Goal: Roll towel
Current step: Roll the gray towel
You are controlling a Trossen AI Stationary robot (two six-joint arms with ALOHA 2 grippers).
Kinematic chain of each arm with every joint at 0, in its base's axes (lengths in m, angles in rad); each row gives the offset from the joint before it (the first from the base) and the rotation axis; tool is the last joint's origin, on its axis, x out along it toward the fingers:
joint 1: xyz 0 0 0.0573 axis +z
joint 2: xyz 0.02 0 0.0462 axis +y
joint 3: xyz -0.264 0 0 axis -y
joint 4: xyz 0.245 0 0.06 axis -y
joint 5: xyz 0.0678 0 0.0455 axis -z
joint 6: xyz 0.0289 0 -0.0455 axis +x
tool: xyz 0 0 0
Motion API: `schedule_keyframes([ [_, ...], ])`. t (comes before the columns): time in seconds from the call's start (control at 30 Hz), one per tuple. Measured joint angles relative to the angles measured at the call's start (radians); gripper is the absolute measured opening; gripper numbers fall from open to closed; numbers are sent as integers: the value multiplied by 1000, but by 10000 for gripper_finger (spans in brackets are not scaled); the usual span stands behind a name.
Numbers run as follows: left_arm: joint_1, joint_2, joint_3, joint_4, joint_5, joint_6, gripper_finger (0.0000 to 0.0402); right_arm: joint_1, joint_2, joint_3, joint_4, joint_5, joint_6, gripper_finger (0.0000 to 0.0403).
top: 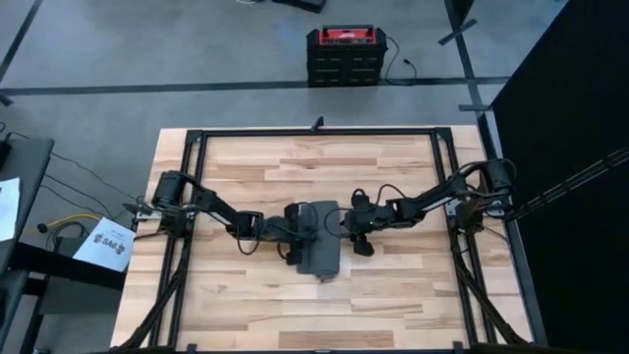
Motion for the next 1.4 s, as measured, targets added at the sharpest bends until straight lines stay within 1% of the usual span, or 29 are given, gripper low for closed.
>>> schedule_keyframes([
  [0.2,75,51,49,28,59,20,118,-1,-10,-3,73,-1,6,170],
  [0.3,85,79,77,37,85,30,118,-14,-48,10,86,-1,1,170],
  [0.5,84,97,113,32,88,52,118,-54,-104,11,65,-3,-46,170],
  [0.73,87,98,114,34,91,74,118,-66,-109,13,-80,2,-30,170],
  [0.9,86,98,114,34,92,82,118,-52,-109,13,-202,3,-12,170],
  [1.0,86,98,114,33,92,83,118,-44,-113,9,-260,1,-29,170],
  [1.07,86,98,114,33,92,84,118,-44,-99,-18,-217,0,-48,170],
  [1.13,86,98,114,33,92,86,118,-52,-70,-43,-120,-6,-60,170],
  [1.3,86,98,114,33,92,86,118,-66,45,-44,103,-34,-114,170],
  [1.4,86,98,114,34,92,86,118,-67,76,-40,192,-55,-126,170],
])
